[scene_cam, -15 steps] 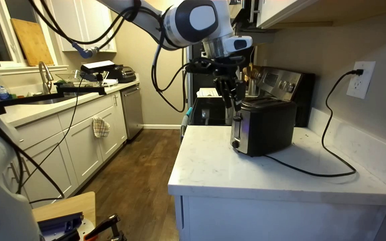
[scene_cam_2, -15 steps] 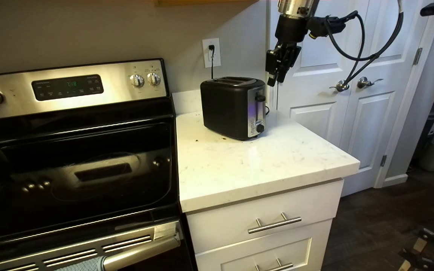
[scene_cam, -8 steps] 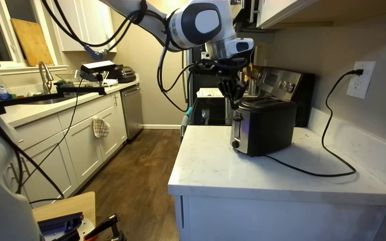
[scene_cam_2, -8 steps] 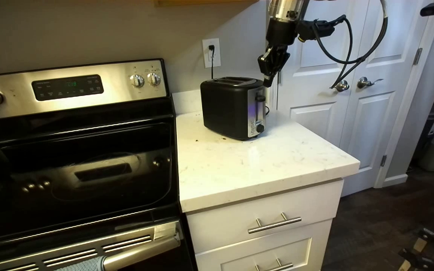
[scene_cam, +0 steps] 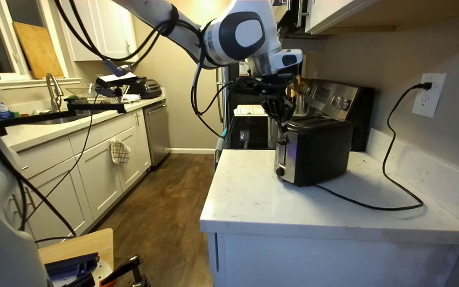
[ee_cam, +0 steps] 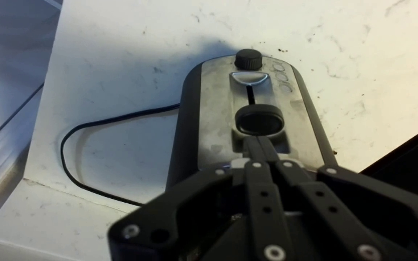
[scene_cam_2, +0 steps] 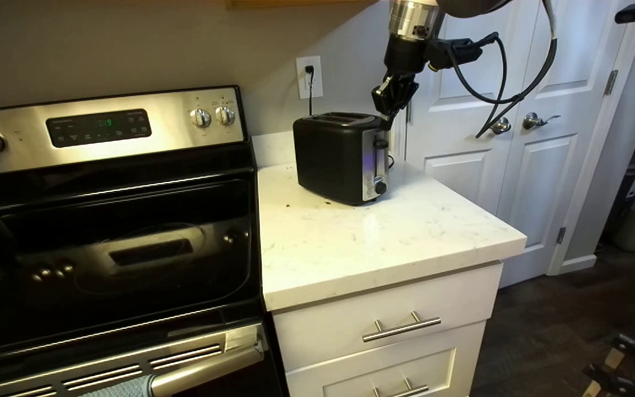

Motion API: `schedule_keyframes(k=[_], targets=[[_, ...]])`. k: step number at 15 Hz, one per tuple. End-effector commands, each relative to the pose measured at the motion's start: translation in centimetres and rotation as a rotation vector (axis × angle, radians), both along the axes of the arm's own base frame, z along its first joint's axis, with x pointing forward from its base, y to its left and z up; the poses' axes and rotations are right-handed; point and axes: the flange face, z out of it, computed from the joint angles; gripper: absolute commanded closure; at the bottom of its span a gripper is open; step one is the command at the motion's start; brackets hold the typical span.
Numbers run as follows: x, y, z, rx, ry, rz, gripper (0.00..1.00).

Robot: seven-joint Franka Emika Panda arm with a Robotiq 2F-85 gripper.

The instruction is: Push the black toaster lever fully downwards

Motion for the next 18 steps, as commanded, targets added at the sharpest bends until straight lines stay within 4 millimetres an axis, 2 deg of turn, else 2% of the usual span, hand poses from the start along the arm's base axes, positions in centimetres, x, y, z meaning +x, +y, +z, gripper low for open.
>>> schedule_keyframes(k=[1,10,18], targets=[[-0.4,0.0,-0.7,-0.023,-0.034,-0.021,1.00],[-3.6,0.6,-1.6,-0.035,-0.087,0.017,1.00],[-5.1,0.5,-1.9,-0.029,-0.157,0.037,1.00]])
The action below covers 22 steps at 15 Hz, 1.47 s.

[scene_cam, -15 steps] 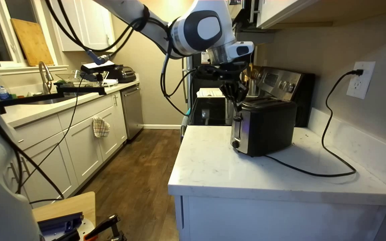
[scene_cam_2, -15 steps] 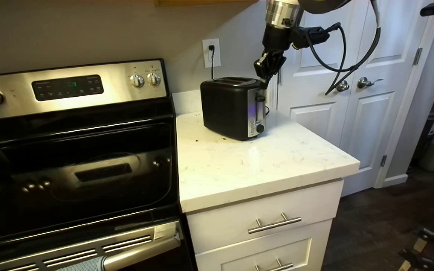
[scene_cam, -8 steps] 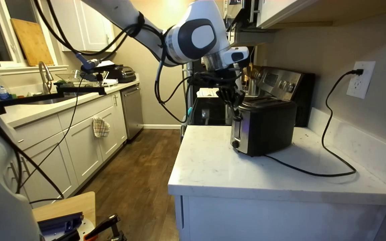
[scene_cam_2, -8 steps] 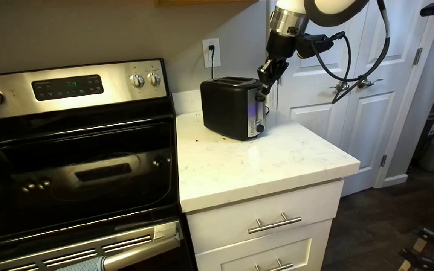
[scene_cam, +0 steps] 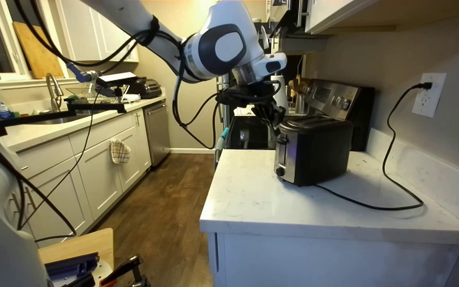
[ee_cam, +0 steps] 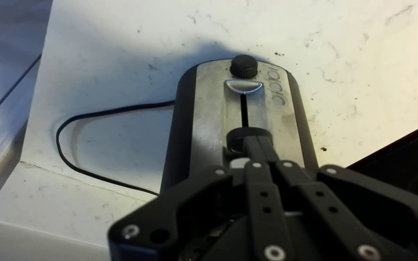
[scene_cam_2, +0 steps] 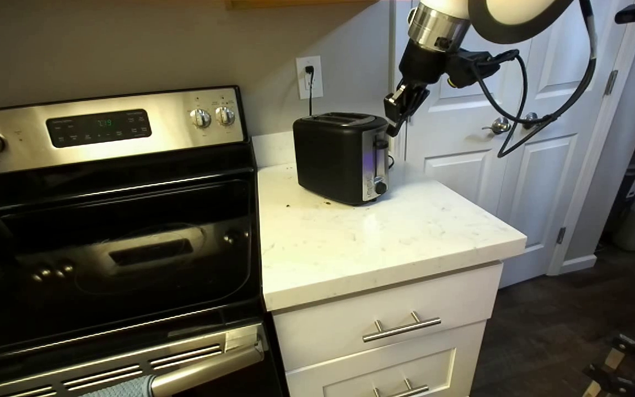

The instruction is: Push the black toaster lever fully downwards

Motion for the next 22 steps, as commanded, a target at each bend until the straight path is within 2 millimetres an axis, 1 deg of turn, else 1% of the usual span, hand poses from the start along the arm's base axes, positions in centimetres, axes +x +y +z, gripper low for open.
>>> schedule_keyframes(k=[1,7,14,18,22], targets=[[-1.2,-0.3,-0.4,-0.013,-0.048,-0.001,1.00],[-0.3,-0.8,-2.1,-0.014,-0.067,0.002,1.00],[0.8,-1.9,-4.0,-0.010,-0.053,-0.009,1.00],[0.8,-2.5,-4.2,-0.008,-0.044,-0.019,1.00],[0.7,-2.5,-4.5,-0.011,-0.044,-0.011,1.00]])
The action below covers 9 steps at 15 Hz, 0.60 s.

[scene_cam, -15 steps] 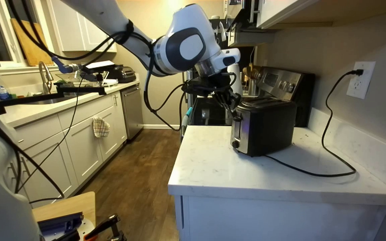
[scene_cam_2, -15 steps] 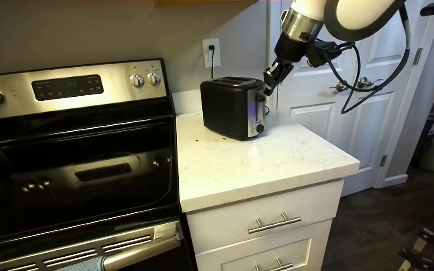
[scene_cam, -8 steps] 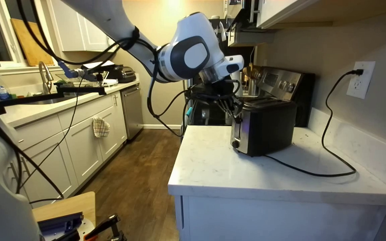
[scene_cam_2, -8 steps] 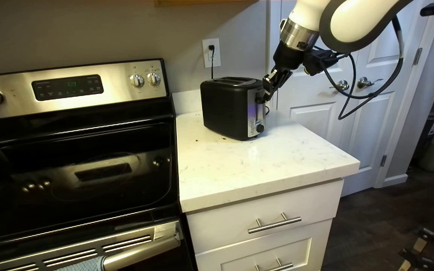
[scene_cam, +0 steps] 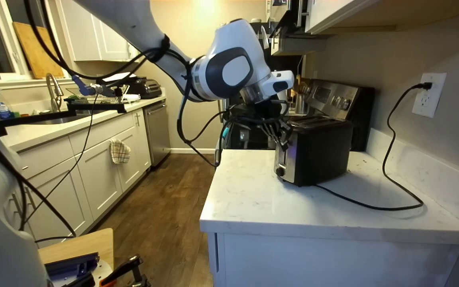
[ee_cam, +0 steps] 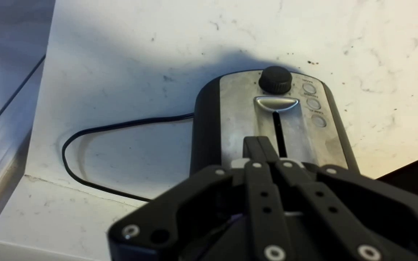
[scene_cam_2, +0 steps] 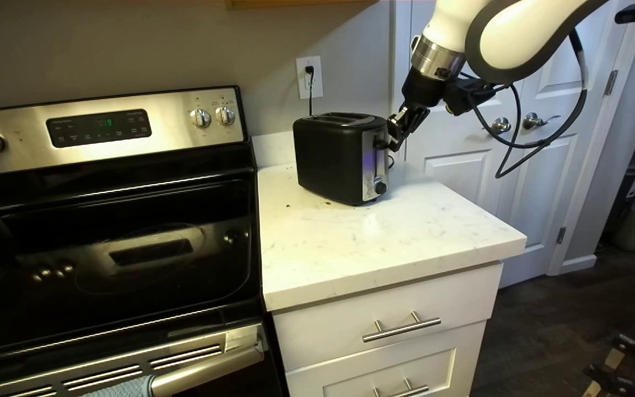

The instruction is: Push the black toaster lever fully downwards

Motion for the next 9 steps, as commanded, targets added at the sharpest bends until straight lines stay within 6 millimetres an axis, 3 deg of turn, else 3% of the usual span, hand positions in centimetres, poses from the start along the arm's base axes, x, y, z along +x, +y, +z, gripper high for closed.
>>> schedule_keyframes(k=[1,9], targets=[[0.0,-0.2,-0.2,-0.010,-0.022,0.003,1.00],[-1.0,-0.2,1.8,0.002,-0.074,0.013,1.00]])
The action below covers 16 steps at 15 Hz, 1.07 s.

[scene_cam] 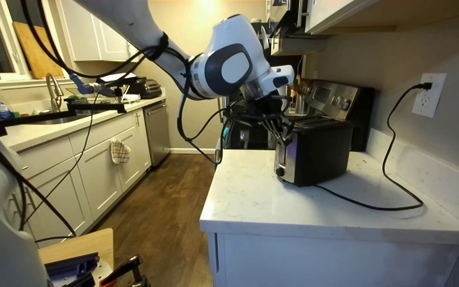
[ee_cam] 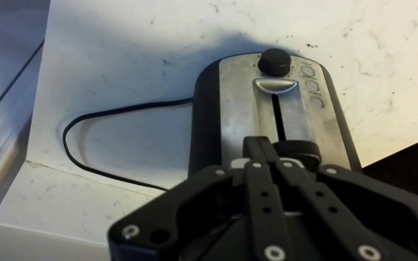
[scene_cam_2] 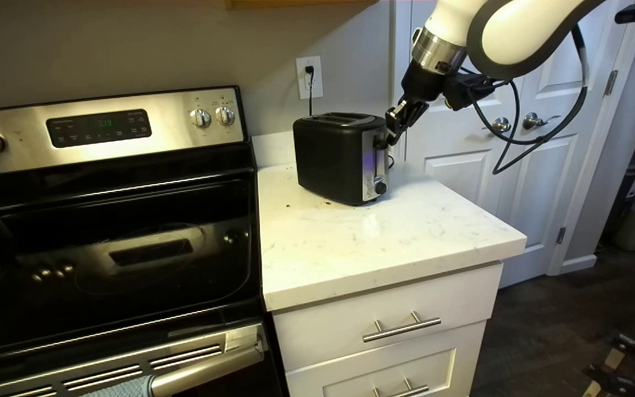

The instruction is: Push the black toaster lever fully downwards

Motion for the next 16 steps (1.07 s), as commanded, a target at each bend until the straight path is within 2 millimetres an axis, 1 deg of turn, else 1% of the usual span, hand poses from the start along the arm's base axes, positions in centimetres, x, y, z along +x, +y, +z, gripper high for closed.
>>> schedule_keyframes(k=[1,11,14,16], targets=[[-0.9,0.0,0.9,0.000,-0.036,0.013,1.00],[-0.8,1.3,1.0,0.014,-0.048,0.034,1.00],[-0.6,1.4,0.7,0.014,-0.041,0.031,1.00],[-0.5,1.1,0.0,0.015,-0.030,0.027,1.00]])
